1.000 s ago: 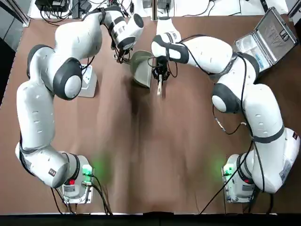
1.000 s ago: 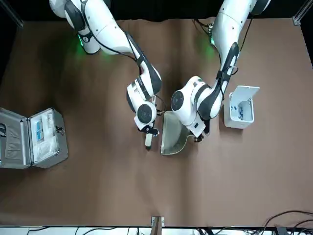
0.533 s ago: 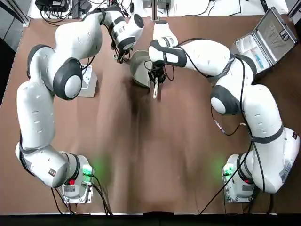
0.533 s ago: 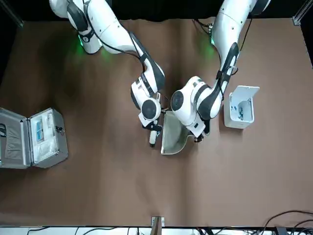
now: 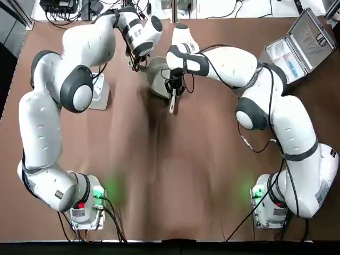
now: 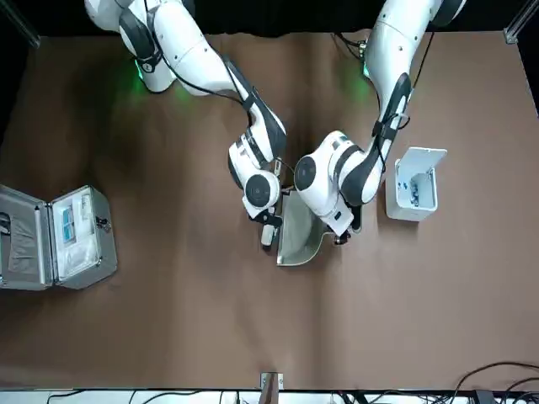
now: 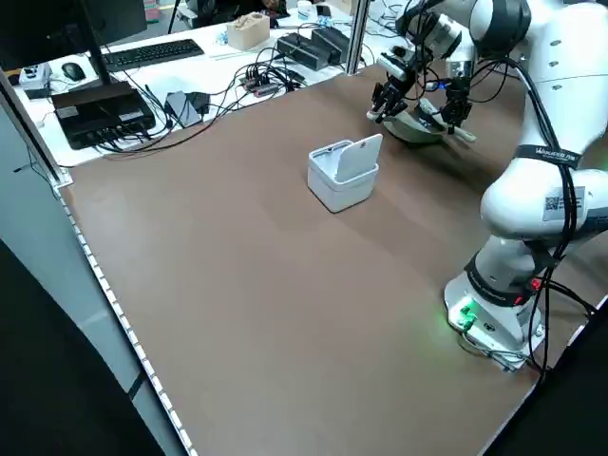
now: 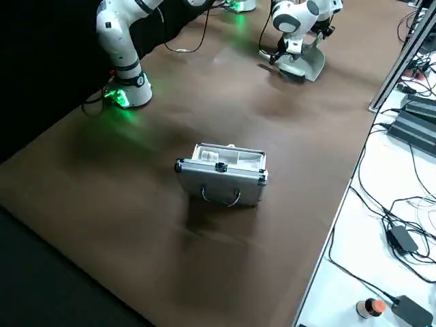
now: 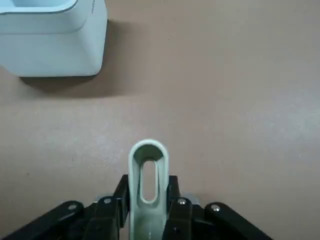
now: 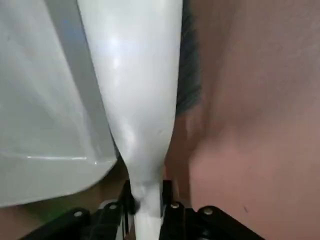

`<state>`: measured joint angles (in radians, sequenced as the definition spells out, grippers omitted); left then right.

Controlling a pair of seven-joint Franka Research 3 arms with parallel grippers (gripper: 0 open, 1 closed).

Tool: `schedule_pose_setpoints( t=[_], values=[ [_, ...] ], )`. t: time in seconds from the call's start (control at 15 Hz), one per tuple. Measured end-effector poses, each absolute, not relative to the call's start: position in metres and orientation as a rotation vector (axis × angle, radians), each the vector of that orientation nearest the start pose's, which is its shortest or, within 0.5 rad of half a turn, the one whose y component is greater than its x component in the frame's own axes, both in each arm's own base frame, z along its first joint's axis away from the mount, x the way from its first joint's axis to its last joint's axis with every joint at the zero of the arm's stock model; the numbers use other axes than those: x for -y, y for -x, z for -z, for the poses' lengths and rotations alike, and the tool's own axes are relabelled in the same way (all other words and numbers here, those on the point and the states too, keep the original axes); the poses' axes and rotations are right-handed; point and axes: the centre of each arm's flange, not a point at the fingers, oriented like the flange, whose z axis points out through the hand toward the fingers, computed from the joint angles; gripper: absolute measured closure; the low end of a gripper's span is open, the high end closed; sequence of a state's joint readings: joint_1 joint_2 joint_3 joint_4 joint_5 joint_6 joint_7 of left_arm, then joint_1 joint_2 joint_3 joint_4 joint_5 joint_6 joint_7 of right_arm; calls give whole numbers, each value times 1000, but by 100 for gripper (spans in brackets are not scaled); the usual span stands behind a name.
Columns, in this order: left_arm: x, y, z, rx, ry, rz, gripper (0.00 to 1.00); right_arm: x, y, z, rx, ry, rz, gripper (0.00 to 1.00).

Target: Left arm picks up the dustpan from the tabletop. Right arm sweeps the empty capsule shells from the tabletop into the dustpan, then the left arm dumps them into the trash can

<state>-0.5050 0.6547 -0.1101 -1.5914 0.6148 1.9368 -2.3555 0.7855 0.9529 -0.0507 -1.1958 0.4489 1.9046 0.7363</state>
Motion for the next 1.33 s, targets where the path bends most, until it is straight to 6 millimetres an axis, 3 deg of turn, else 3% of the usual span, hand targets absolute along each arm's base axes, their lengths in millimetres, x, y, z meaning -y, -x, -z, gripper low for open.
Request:
schedule_pose_setpoints(
  t=[0.53,1.33],
  values=[
    [346,-573,-238,1811,2066,618,67,-544,-500,-183,-231,2920,-665,74],
    [346,-573,-239,1811,2066,620,67,-555,-504,-183,-273,2835,-693,74]
  ],
)
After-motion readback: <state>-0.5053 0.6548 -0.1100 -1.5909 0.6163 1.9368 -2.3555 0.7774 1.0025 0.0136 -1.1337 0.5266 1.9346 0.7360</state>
